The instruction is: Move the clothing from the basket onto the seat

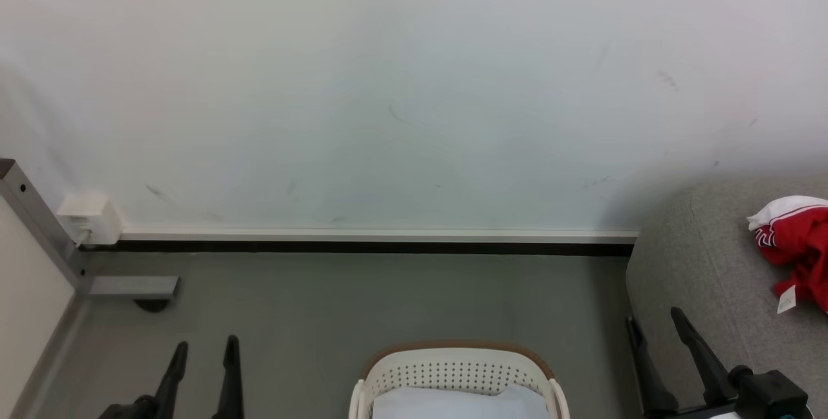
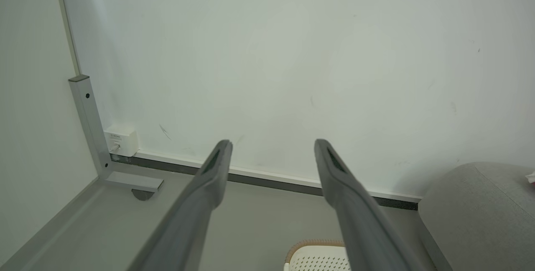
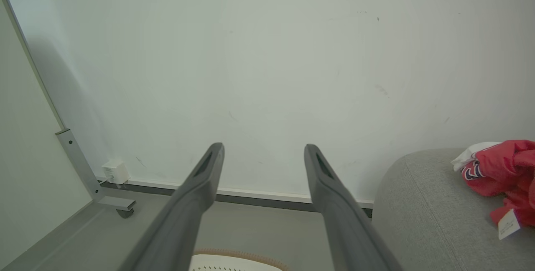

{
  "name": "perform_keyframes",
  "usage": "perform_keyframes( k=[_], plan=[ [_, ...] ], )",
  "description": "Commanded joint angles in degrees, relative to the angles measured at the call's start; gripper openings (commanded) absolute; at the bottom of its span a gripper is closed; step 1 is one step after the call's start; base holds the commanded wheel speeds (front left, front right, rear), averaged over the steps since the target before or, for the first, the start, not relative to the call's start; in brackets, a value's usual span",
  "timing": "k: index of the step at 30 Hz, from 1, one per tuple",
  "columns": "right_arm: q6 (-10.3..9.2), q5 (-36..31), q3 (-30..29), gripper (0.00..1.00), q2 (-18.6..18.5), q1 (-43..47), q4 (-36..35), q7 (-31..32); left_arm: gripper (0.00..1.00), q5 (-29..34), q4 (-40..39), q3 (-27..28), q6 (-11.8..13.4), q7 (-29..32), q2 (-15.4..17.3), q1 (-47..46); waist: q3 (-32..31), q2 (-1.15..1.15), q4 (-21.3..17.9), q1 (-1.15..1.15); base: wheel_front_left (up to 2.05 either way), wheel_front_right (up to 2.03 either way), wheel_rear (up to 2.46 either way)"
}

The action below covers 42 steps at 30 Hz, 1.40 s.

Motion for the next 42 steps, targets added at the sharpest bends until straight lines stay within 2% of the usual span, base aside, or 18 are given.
perform_keyframes(
  k=[1,10,23,24,28,42],
  plan=[
    [-0.13,-0.3,0.1,1.0,0.1,-0.4,0.1,-0.2,1.0,0.7,0.3,0.5,-0.4,0.0,-0.1,-0.2,0.0,0.0,-0.2,0.0,0.0,0.0,0.0],
    [-0.13,0.0,0.4,1.0,0.1,-0.6,0.5,-0.2,1.0,3.1,1.4,2.9,-2.7,0.0,-1.6,-1.2,-0.1,0.0,-0.9,0.0,0.0,0.0,0.0],
    [-0.13,1.0,1.2,1.0,0.1,-1.2,1.2,-0.2,1.0,3.7,2.9,4.2,-4.5,0.0,-2.8,-1.9,-0.1,0.0,-1.3,0.0,0.0,0.0,0.0],
    [0.0,0.5,1.3,0.0,0.3,-0.3,1.2,0.0,0.0,3.7,3.1,4.0,-4.4,0.0,-2.8,-1.5,-0.1,0.0,-1.3,0.0,0.0,0.0,0.0],
    [0.0,1.3,1.4,0.0,0.7,1.1,2.7,0.5,0.0,2.9,5.1,4.1,-4.4,0.6,-3.4,-0.7,-0.1,0.0,-1.3,0.0,0.0,0.0,0.0],
    [-0.01,14.6,-1.9,0.0,1.2,0.2,2.1,4.2,0.0,-12.1,4.9,4.8,-4.9,4.6,-3.3,-2.4,0.3,0.0,-1.0,0.0,0.0,0.0,0.0]
  ],
)
